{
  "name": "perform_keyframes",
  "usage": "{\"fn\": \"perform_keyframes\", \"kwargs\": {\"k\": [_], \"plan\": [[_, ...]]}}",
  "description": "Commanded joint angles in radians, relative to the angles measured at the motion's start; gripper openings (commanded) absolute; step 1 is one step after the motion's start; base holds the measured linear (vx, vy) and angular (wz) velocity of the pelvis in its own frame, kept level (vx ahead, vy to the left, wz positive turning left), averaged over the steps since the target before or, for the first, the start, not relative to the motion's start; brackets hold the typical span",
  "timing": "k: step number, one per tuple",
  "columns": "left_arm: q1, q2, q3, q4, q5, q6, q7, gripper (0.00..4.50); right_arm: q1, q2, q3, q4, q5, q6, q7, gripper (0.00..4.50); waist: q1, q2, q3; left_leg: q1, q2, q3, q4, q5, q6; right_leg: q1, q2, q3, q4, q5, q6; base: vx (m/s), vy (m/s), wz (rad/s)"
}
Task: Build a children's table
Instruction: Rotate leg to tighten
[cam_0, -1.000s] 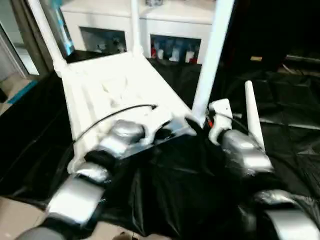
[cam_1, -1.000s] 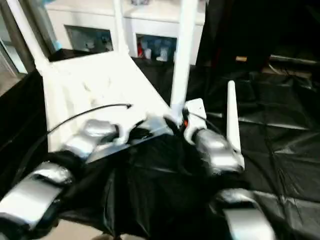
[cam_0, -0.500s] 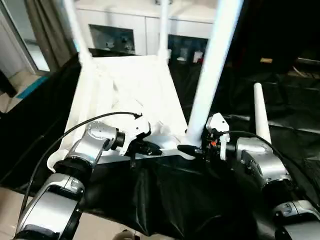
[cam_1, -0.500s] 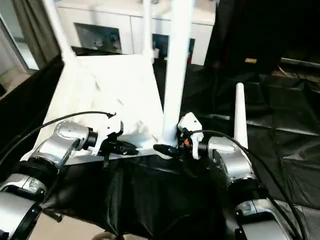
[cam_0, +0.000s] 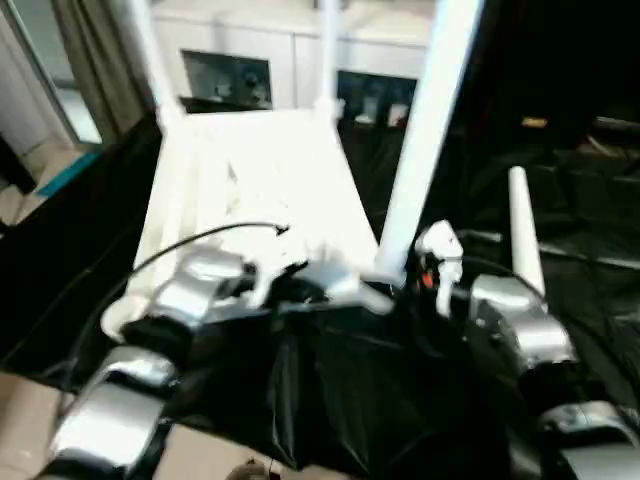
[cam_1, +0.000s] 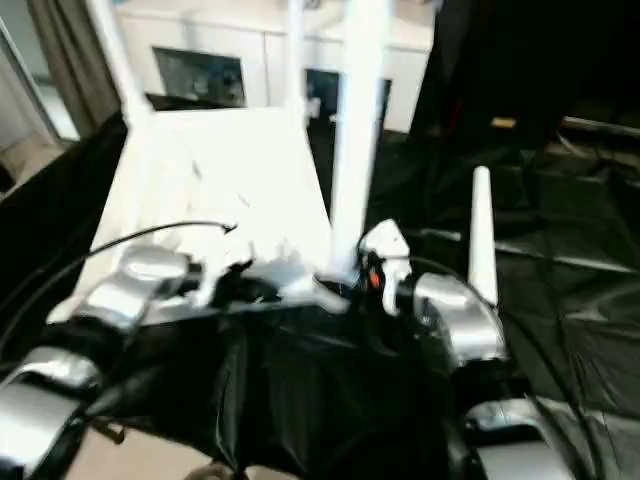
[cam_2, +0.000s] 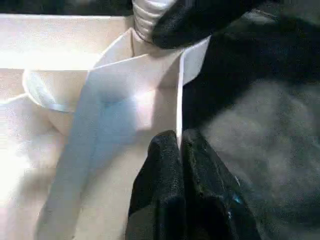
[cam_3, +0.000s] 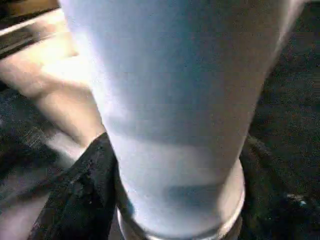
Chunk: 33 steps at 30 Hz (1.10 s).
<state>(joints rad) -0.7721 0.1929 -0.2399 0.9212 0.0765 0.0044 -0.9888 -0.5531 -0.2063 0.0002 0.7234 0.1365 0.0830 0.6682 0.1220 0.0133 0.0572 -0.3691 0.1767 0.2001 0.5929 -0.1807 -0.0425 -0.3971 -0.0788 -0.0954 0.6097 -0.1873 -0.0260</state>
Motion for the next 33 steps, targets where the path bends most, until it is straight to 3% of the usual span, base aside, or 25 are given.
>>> {"fn": "perform_keyframes", "kwargs": {"k": [1, 2, 4, 5, 8, 9, 11, 12, 13, 20, 25, 27, 30, 33], "plan": [[-0.045, -0.039, 0.039, 0.011, -0.012, 0.014, 0.114, 0.0, 0.016, 0.037, 0.007, 0.059, -0.023, 0.034, -0.105, 2.76, -0.008, -0.006, -0.064, 0.02, 0.063, -0.037, -0.075, -0.246, 0.003, 0.044, -0.098, 0.062, -0.099, -0.357, -0.164, 0.0, 0.0, 0.0], [-0.06, -0.065, 0.042, 0.027, -0.009, 0.03, 0.158, 0.0, 0.008, 0.064, -0.009, 0.074, -0.018, 0.041, -0.169, 2.76, -0.01, -0.001, -0.064, 0.022, 0.065, -0.037, -0.076, -0.25, 0.004, 0.041, -0.097, 0.064, -0.099, -0.348, -0.166, 0.0, 0.0, 0.0], [-0.076, -0.095, 0.043, 0.046, -0.006, 0.044, 0.206, 0.0, 0.001, 0.096, -0.023, 0.086, -0.012, 0.045, -0.227, 2.76, -0.016, -0.004, -0.064, 0.023, 0.062, -0.036, -0.076, -0.254, 0.005, 0.041, -0.097, 0.065, -0.098, -0.333, -0.175, 0.0, 0.0, 0.0], [-0.083, -0.107, 0.044, 0.055, -0.004, 0.049, 0.228, 0.0, -0.002, 0.11, -0.026, 0.089, -0.011, 0.047, -0.247, 2.76, -0.016, -0.001, -0.066, 0.02, 0.063, -0.036, -0.074, -0.242, 0.012, 0.045, -0.096, 0.064, -0.096, -0.301, -0.179, 0.0, 0.0, 0.0], [-0.111, -0.158, 0.052, 0.101, 0.0, 0.047, 0.31, 0.0, -0.02, 0.175, -0.008, 0.101, -0.035, 0.023, -0.297, 2.76, -0.015, -0.002, -0.066, 0.021, 0.061, -0.035, -0.073, -0.232, 0.024, 0.045, -0.095, 0.064, -0.096, -0.277, -0.183, 0.0, 0.0, 0.0], [-0.114, -0.162, 0.049, 0.105, 0.003, 0.04, 0.311, 0.0, -0.023, 0.184, 0.001, 0.1, -0.037, 0.008, -0.282, 2.76, -0.015, 0.007, -0.067, 0.02, 0.061, -0.036, -0.073, -0.229, 0.025, 0.045, -0.096, 0.064, -0.094, -0.275, -0.184, 0.0, 0.0, 0.0], [-0.119, -0.165, 0.05, 0.117, 0.006, 0.027, 0.312, 0.0, -0.027, 0.194, 0.008, 0.098, -0.028, -0.011, -0.244, 2.76, -0.016, -0.001, -0.066, 0.019, 0.061, -0.034, -0.074, -0.242, 0.035, 0.047, -0.095, 0.062, -0.098, -0.277, -0.183, 0.0, 0.0, 0.0], [-0.119, -0.163, 0.05, 0.117, 0.004, 0.024, 0.304, 0.0, -0.027, 0.193, 0.008, 0.097, -0.026, -0.011, -0.236, 3.31, -0.016, 0.0, -0.067, 0.018, 0.06, -0.035, -0.073, -0.24, 0.036, 0.049, -0.096, 0.063, -0.097, -0.278, -0.182, 0.0, 0.0, 0.0], [-0.117, -0.159, 0.048, 0.116, 0.003, 0.021, 0.293, 0.0, -0.028, 0.191, 0.007, 0.096, -0.024, -0.01, -0.229, 3.45, -0.015, 0.001, -0.066, 0.018, 0.062, -0.035, -0.075, -0.238, 0.039, 0.049, -0.096, 0.063, -0.097, -0.279, -0.181, 0.0, 0.0, 0.0], [-0.062, -0.08, 0.016, 0.056, -0.009, -0.036, 0.061, 0.0, -0.002, 0.078, 0.054, 0.009, -0.017, -0.045, 0.007, 3.52, -0.026, -0.002, -0.065, 0.009, 0.06, -0.037, -0.073, -0.234, 0.065, 0.055, -0.096, 0.061, -0.099, -0.299, -0.172, 0.0, 0.0, 0.0], [-0.021, -0.007, -0.012, 0.011, -0.009, -0.087, -0.081, 0.0, 0.026, -0.03, 0.086, -0.073, 0.009, -0.02, 0.202, 3.52, -0.02, 0.001, -0.074, 0.003, 0.067, -0.032, -0.064, -0.151, 0.106, 0.056, -0.09, 0.059, -0.074, -0.121, -0.222, 0.0, 0.0, 0.0], [-0.002, 0.022, -0.014, -0.016, -0.029, -0.085, -0.155, 0.0, 0.034, -0.067, 0.089, -0.098, 0.022, -0.005, 0.275, 3.52, -0.018, 0.001, -0.075, 0.003, 0.065, -0.031, -0.062, -0.143, 0.118, 0.058, -0.091, 0.057, -0.07, -0.094, -0.242, 0.0, 0.0, 0.0], [0.022, 0.057, -0.017, -0.062, -0.05, -0.071, -0.246, 0.0, 0.04, -0.1, 0.093, -0.119, 0.028, 0.005, 0.347, 3.52, -0.014, 0.003, -0.073, 0.004, 0.07, -0.03, -0.063, -0.152, 0.116, 0.052, -0.092, 0.058, -0.071, -0.114, -0.247, 0.0, 0.0, 0.0], [0.037, 0.081, -0.02, -0.093, -0.051, -0.066, -0.292, 0.0, 0.042, -0.116, 0.098, -0.124, 0.025, 0.001, 0.378, 3.52, -0.005, 0.007, -0.072, 0.012, 0.074, -0.029, -0.066, -0.182, 0.089, 0.047, -0.094, 0.06, -0.075, -0.161, -0.245, 0.0, 0.0, 0.0]]}}
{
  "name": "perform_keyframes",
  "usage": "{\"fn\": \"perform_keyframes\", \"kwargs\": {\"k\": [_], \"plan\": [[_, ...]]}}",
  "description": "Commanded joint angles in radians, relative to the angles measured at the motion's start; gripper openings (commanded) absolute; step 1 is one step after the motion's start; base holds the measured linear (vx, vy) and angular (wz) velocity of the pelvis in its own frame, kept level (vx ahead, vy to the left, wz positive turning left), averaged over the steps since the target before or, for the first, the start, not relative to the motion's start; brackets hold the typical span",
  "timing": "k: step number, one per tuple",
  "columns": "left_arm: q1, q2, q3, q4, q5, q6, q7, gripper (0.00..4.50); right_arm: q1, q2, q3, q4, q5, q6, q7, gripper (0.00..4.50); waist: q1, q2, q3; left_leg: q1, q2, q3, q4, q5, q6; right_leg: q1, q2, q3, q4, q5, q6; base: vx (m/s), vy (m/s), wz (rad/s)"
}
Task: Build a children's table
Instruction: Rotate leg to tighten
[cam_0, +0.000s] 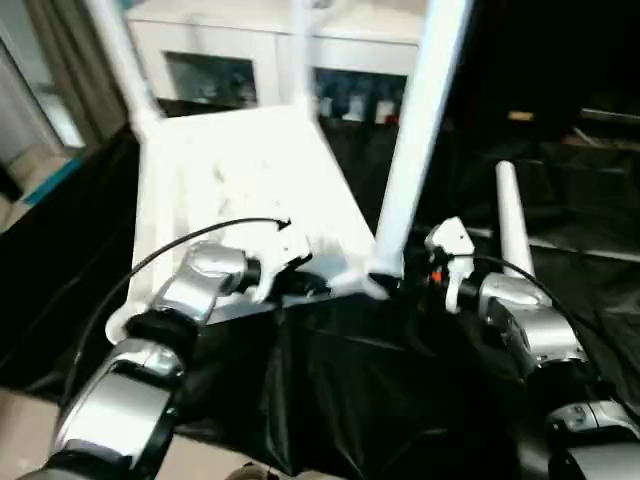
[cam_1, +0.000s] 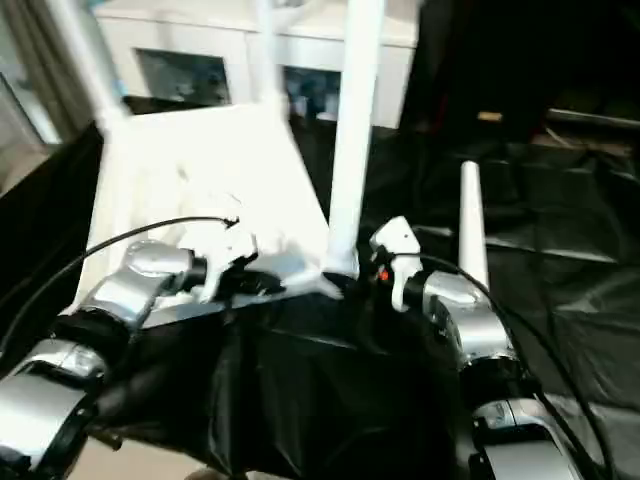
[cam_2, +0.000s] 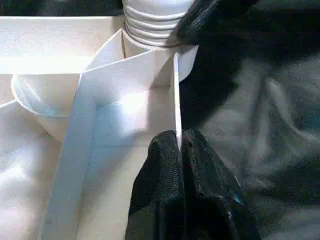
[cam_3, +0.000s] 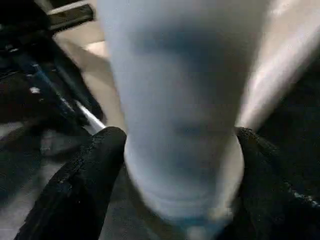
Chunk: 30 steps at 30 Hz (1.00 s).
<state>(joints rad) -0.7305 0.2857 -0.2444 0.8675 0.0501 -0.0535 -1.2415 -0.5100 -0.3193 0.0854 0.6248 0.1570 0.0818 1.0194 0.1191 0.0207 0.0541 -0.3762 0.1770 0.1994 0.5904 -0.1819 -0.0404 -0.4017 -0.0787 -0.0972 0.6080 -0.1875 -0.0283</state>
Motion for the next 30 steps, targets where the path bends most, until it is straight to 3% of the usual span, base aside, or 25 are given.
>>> {"fn": "perform_keyframes", "kwargs": {"k": [1, 2, 8, 15, 17, 19, 20, 22, 25, 26, 29, 30], "plan": [[0.002, -0.001, -0.018, -0.052, -0.028, -0.004, -0.06, 0.0, -0.001, -0.008, 0.017, -0.028, 0.007, 0.005, 0.044, 3.52, 0.001, -0.009, -0.068, 0.02, 0.074, -0.028, -0.064, -0.185, 0.08, 0.051, -0.094, 0.063, -0.072, -0.172, -0.24, 0.0, 0.0, 0.0], [0.008, 0.008, -0.019, -0.064, -0.034, 0.001, -0.078, 0.0, 0.0, -0.011, 0.022, -0.03, 0.008, 0.004, 0.056, 3.52, 0.004, -0.005, -0.067, 0.02, 0.076, -0.029, -0.066, -0.187, 0.074, 0.05, -0.096, 0.063, -0.073, -0.182, -0.237, 0.0, 0.0, 0.0], [0.018, 0.014, -0.015, -0.091, -0.042, 0.016, -0.095, 0.0, 0.004, -0.008, 0.03, -0.043, 0.019, 0.02, 0.089, 3.26, 0.008, -0.008, -0.069, 0.017, 0.072, -0.029, -0.065, -0.171, 0.065, 0.053, -0.096, 0.064, -0.069, -0.159, -0.23, 0.0, 0.0, 0.0], [0.002, -0.014, -0.007, -0.057, -0.011, 0.004, 0.013, 0.0, 0.023, 0.003, 0.031, -0.04, 0.005, 0.026, 0.053, 2.77, 0.014, -0.006, -0.069, 0.018, 0.072, -0.029, -0.063, -0.169, 0.063, 0.051, -0.096, 0.064, -0.074, -0.176, -0.218, 0.0, 0.0, 0.0], [-0.009, -0.025, -0.003, -0.038, 0.001, 0.006, 0.065, 0.0, 0.019, 0.014, 0.021, -0.02, -0.007, 0.025, -0.001, 2.74, 0.014, -0.007, -0.066, 0.019, 0.071, -0.03, -0.065, -0.184, 0.054, 0.05, -0.095, 0.064, -0.077, -0.206, -0.21, 0.0, 0.0, 0.0], [-0.054, -0.071, 0.024, 0.029, 0.019, 0.034, 0.225, 0.0, 0.0, 0.058, -0.012, 0.056, -0.049, 0.03, -0.196, 2.72, 0.01, -0.008, -0.063, 0.026, 0.068, -0.03, -0.067, -0.213, 0.034, 0.044, -0.096, 0.065, -0.086, -0.261, -0.199, 0.0, 0.0, 0.0], [-0.072, -0.091, 0.036, 0.051, 0.018, 0.049, 0.278, 0.0, -0.007, 0.076, -0.025, 0.082, -0.058, 0.033, -0.268, 2.72, 0.005, -0.009, -0.059, 0.027, 0.065, -0.033, -0.071, -0.243, 0.014, 0.047, -0.098, 0.063, -0.093, -0.331, -0.184, 0.0, 0.0, 0.0], [-0.089, -0.111, 0.045, 0.069, 0.02, 0.063, 0.328, 0.0, -0.012, 0.096, -0.04, 0.103, -0.062, 0.041, -0.341, 2.72, 0.002, -0.011, -0.061, 0.026, 0.063, -0.037, -0.072, -0.242, 0.004, 0.05, -0.1, 0.063, -0.097, -0.37, -0.163, 0.0, 0.0, 0.0], [-0.132, -0.159, 0.065, 0.118, 0.029, 0.099, 0.474, 0.0, -0.03, 0.155, -0.089, 0.148, -0.054, 0.064, -0.522, 2.72, -0.006, -0.009, -0.062, 0.029, 0.065, -0.035, -0.073, -0.232, 0.01, 0.044, -0.095, 0.066, -0.093, -0.309, -0.177, 0.0, 0.0, 0.0], [-0.157, -0.197, 0.082, 0.15, 0.029, 0.118, 0.572, 0.0, -0.047, 0.198, -0.122, 0.177, -0.042, 0.078, -0.631, 2.72, -0.008, -0.012, -0.064, 0.027, 0.062, -0.035, -0.071, -0.226, 0.013, 0.051, -0.097, 0.065, -0.092, -0.301, -0.179, 0.0, 0.0, 0.0], [-0.175, -0.24, 0.082, 0.179, 0.039, 0.113, 0.657, 0.0, -0.065, 0.249, -0.112, 0.199, -0.055, 0.055, -0.683, 2.72, -0.009, -0.011, -0.065, 0.027, 0.059, -0.033, -0.068, -0.213, 0.023, 0.05, -0.096, 0.065, -0.094, -0.282, -0.181, 0.0, 0.0, 0.0], [-0.177, -0.25, 0.082, 0.187, 0.039, 0.109, 0.663, 0.0, -0.07, 0.261, -0.103, 0.201, -0.063, 0.036, -0.678, 2.72, -0.008, -0.002, -0.066, 0.024, 0.059, -0.034, -0.068, -0.205, 0.026, 0.053, -0.097, 0.065, -0.092, -0.269, -0.182, 0.0, 0.0, 0.0]]}}
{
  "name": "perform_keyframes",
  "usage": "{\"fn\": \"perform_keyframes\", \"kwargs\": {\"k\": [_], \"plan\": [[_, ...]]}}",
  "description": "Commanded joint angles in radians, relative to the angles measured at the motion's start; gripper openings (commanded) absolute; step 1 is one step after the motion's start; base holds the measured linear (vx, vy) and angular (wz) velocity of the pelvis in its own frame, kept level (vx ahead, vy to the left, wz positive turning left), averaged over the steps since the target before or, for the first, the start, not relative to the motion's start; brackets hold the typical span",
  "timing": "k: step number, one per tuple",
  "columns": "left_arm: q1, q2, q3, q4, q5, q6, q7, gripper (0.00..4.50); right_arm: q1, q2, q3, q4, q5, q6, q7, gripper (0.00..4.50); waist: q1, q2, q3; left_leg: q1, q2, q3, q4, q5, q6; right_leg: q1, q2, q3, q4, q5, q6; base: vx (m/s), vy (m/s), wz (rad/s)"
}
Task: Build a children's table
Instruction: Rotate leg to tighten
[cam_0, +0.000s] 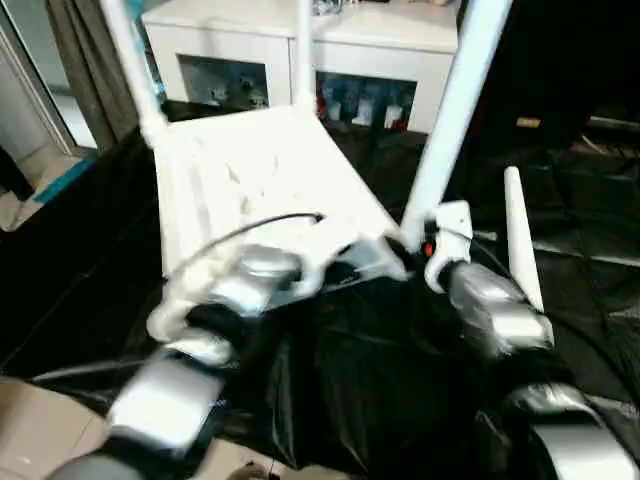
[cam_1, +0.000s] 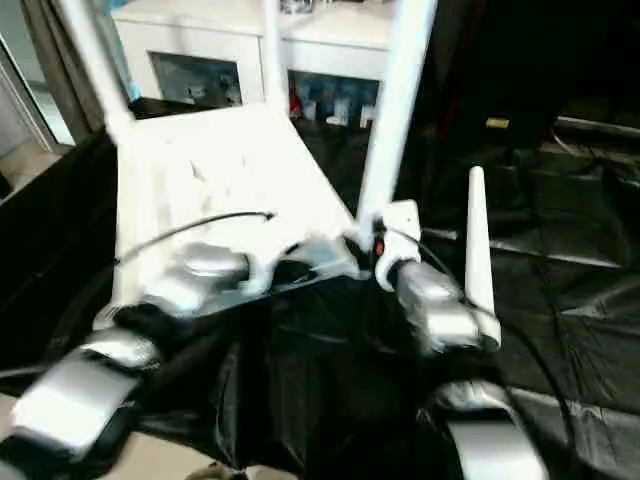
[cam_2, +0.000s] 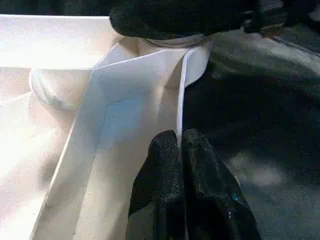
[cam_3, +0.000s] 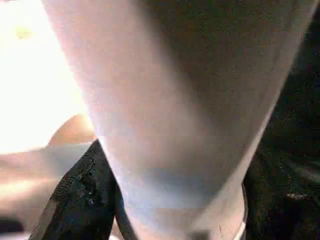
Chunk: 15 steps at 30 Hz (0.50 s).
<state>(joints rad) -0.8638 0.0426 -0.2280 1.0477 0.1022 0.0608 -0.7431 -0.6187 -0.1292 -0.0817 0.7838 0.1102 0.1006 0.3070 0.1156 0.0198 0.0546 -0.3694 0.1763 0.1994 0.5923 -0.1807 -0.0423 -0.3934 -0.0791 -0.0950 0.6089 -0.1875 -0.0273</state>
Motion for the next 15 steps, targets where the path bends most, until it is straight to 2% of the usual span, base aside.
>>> {"fn": "perform_keyframes", "kwargs": {"k": [1, 3, 5, 6, 8, 11, 12, 14, 15], "plan": [[-0.044, -0.014, 0.062, 0.01, -0.012, -0.008, 0.164, 0.0, 0.035, 0.083, 0.066, 0.04, -0.014, 0.004, 0.046, 2.72, -0.007, -0.007, -0.066, 0.014, 0.059, -0.033, -0.069, -0.195, 0.04, 0.046, -0.094, 0.062, -0.092, -0.236, -0.184, 0.0, 0.0, 0.0], [-0.043, -0.022, 0.055, 0.015, -0.01, -0.015, 0.159, 0.0, 0.029, 0.1, 0.057, 0.037, 0.001, -0.015, 0.063, 2.72, -0.005, -0.009, -0.068, 0.012, 0.058, -0.032, -0.068, -0.183, 0.057, 0.05, -0.096, 0.062, -0.088, -0.211, -0.19, 0.0, 0.0, 0.0], [-0.043, -0.023, 0.052, 0.017, -0.013, -0.016, 0.141, 0.0, 0.027, 0.104, 0.053, 0.032, 0.009, -0.018, 0.083, 3.28, -0.006, -0.007, -0.066, 0.014, 0.06, -0.032, -0.069, -0.194, 0.063, 0.048, -0.095, 0.061, -0.091, -0.229, -0.191, 0.0, 0.0, 0.0], [-0.04, -0.017, 0.046, 0.016, -0.011, -0.026, 0.121, 0.0, 0.026, 0.099, 0.054, 0.024, 0.015, -0.013, 0.109, 3.42, -0.006, -0.007, -0.066, 0.015, 0.061, -0.033, -0.07, -0.199, 0.062, 0.048, -0.095, 0.06, -0.092, -0.238, -0.19, 0.0, 0.0, 0.0], [-0.039, 0.006, 0.03, 0.02, 0.009, -0.046, 0.108, 0.0, 0.032, 0.071, 0.078, -0.001, 0.019, -0.003, 0.189, 3.6, -0.012, -0.011, -0.064, 0.008, 0.06, -0.036, -0.073, -0.219, 0.063, 0.054, -0.096, 0.058, -0.093, -0.271, -0.174, 0.0, 0.0, 0.0], [-0.033, 0.026, 0.03, 0.018, 0.01, -0.06, 0.074, 0.0, 0.052, 0.036, 0.113, -0.041, 0.025, 0.0, 0.293, 3.6, -0.025, -0.013, -0.064, 0.007, 0.059, -0.037, -0.072, -0.223, 0.07, 0.055, -0.094, 0.058, -0.096, -0.283, -0.165, 0.0, 0.0, 0.0], [-0.028, 0.038, 0.031, 0.015, 0.008, -0.069, 0.046, 0.0, 0.062, 0.017, 0.125, -0.063, 0.03, 0.002, 0.345, 3.6, -0.027, -0.013, -0.063, 0.004, 0.058, -0.038, -0.072, -0.221, 0.072, 0.056, -0.094, 0.057, -0.095, -0.286, -0.167, 0.0, 0.0, 0.0], [-0.009, 0.07, 0.022, -0.006, 0.002, -0.092, -0.042, 0.0, 0.08, -0.028, 0.141, -0.102, 0.041, 0.009, 0.437, 3.6, -0.03, -0.015, -0.065, -0.009, 0.055, -0.041, -0.071, -0.196, 0.087, 0.065, -0.095, 0.053, -0.095, -0.282, -0.153, 0.0, 0.0, 0.0], [0.0, 0.084, 0.018, -0.016, -0.002, -0.102, -0.084, 0.0, 0.087, -0.047, 0.148, -0.119, 0.045, 0.012, 0.472, 3.6, -0.032, -0.015, -0.065, -0.01, 0.056, -0.042, -0.071, -0.191, 0.09, 0.065, -0.094, 0.052, -0.093, -0.276, -0.154, 0.0, 0.0, 0.0]]}}
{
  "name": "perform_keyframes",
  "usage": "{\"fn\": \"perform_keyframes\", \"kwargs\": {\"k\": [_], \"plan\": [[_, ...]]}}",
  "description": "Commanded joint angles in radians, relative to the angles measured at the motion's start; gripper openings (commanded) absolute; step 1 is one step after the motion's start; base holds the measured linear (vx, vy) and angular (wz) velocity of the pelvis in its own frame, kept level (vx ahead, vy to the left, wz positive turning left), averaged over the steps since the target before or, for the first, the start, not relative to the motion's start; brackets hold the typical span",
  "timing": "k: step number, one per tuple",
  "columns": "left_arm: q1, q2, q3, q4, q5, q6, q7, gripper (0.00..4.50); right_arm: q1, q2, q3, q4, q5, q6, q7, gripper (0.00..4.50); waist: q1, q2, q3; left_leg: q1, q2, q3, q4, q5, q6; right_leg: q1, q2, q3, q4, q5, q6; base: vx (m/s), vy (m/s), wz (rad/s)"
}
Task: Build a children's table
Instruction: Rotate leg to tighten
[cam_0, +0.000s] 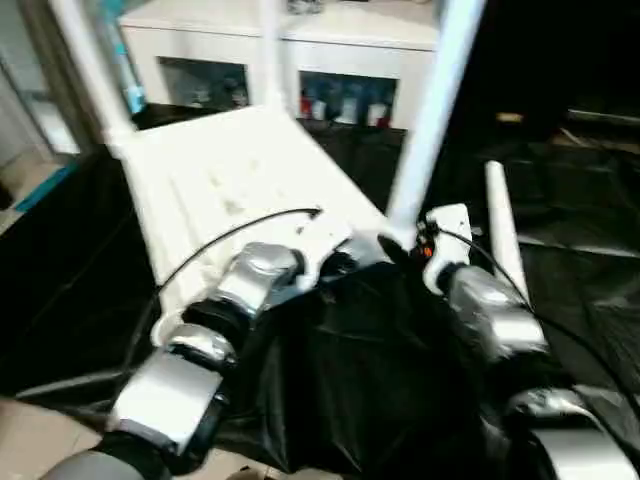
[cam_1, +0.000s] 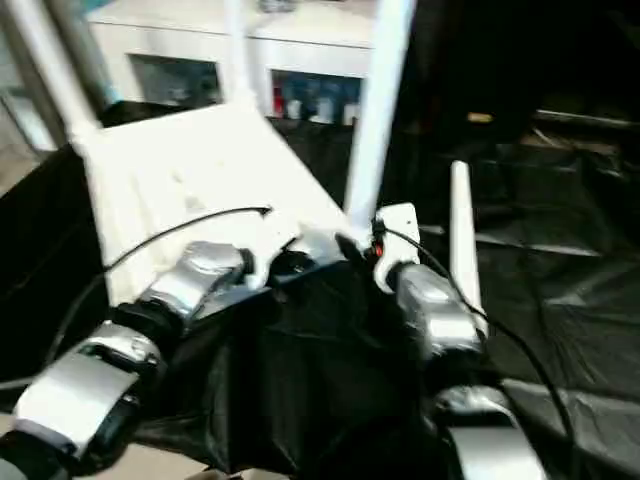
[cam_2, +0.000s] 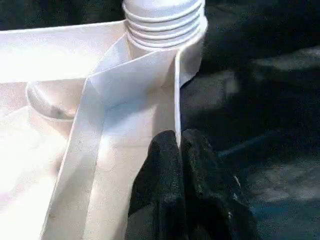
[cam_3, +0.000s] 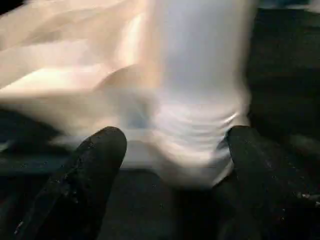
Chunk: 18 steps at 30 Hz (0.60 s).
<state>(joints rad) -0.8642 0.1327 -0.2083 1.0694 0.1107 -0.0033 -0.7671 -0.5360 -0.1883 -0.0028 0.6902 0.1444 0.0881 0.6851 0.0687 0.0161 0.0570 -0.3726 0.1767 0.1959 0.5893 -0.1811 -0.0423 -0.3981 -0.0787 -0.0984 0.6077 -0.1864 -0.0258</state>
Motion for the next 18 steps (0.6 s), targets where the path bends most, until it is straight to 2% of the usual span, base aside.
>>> {"fn": "perform_keyframes", "kwargs": {"k": [1, 3, 4, 5, 7, 11, 13, 14, 18], "plan": [[0.02, 0.016, -0.008, -0.061, -0.022, -0.066, -0.138, 0.0, 0.012, -0.015, 0.076, -0.044, 0.014, 0.022, 0.137, 3.6, 0.015, -0.014, -0.071, -0.004, 0.057, -0.037, -0.064, -0.172, 0.1, 0.066, -0.095, 0.056, -0.091, -0.248, -0.165, 0.0, 0.0, 0.0], [0.033, 0.031, -0.012, -0.079, -0.034, -0.079, -0.195, 0.0, 0.016, -0.03, 0.076, -0.052, 0.014, 0.021, 0.164, 3.6, 0.018, -0.009, -0.073, 0.001, 0.061, -0.032, -0.058, -0.144, 0.111, 0.06, -0.095, 0.059, -0.082, -0.182, -0.203, 0.0, 0.0, 0.0], [0.059, 0.06, -0.024, -0.117, -0.053, -0.085, -0.293, 0.0, 0.02, -0.055, 0.075, -0.067, 0.015, 0.02, 0.205, 3.6, 0.021, -0.011, -0.075, 0.002, 0.063, -0.03, -0.057, -0.126, 0.118, 0.059, -0.091, 0.058, -0.074, -0.128, -0.223, 0.0, 0.0, 0.0], [0.073, 0.077, -0.031, -0.14, -0.064, -0.083, -0.346, 0.0, 0.022, -0.068, 0.073, -0.078, 0.017, 0.019, 0.227, 3.6, 0.023, -0.007, -0.075, 0.002, 0.064, -0.028, -0.057, -0.115, 0.126, 0.057, -0.088, 0.056, -0.068, -0.094, -0.24, 0.0, 0.0, 0.0], [0.099, 0.109, -0.043, -0.184, -0.084, -0.07, -0.436, 0.0, 0.021, -0.09, 0.072, -0.086, 0.015, 0.014, 0.257, 3.6, 0.025, -0.005, -0.074, 0.003, 0.069, -0.028, -0.058, -0.127, 0.125, 0.055, -0.09, 0.057, -0.064, -0.076, -0.257, 0.0, 0.0, 0.0], [0.125, 0.14, -0.054, -0.232, -0.102, -0.048, -0.506, 0.0, 0.018, -0.129, 0.086, -0.088, -0.003, 0.018, 0.28, 3.6, 0.03, -0.002, -0.071, 0.012, 0.073, -0.028, -0.061, -0.166, 0.088, 0.049, -0.092, 0.06, -0.068, -0.124, -0.256, 0.0, 0.0, 0.0], [0.13, 0.146, -0.054, -0.242, -0.103, -0.046, -0.52, 0.0, 0.018, -0.139, 0.092, -0.091, -0.004, 0.019, 0.289, 3.6, 0.03, -0.003, -0.07, 0.012, 0.072, -0.027, -0.063, -0.177, 0.074, 0.05, -0.093, 0.062, -0.069, -0.142, -0.251, 0.0, 0.0, 0.0], [0.142, 0.156, -0.056, -0.261, -0.102, -0.041, -0.531, 0.0, 0.022, -0.165, 0.105, -0.109, -0.007, 0.032, 0.327, 3.6, 0.03, -0.009, -0.069, 0.011, 0.072, -0.027, -0.063, -0.179, 0.072, 0.052, -0.094, 0.062, -0.069, -0.145, -0.25, 0.0, 0.0, 0.0], [0.156, 0.168, -0.058, -0.282, -0.096, -0.037, -0.521, 0.0, 0.033, -0.214, 0.116, -0.148, -0.009, 0.055, 0.389, 3.6, 0.037, -0.011, -0.07, 0.01, 0.068, -0.025, -0.059, -0.151, 0.085, 0.053, -0.093, 0.063, -0.069, -0.138, -0.238, 0.0, 0.0, 0.0]]}}
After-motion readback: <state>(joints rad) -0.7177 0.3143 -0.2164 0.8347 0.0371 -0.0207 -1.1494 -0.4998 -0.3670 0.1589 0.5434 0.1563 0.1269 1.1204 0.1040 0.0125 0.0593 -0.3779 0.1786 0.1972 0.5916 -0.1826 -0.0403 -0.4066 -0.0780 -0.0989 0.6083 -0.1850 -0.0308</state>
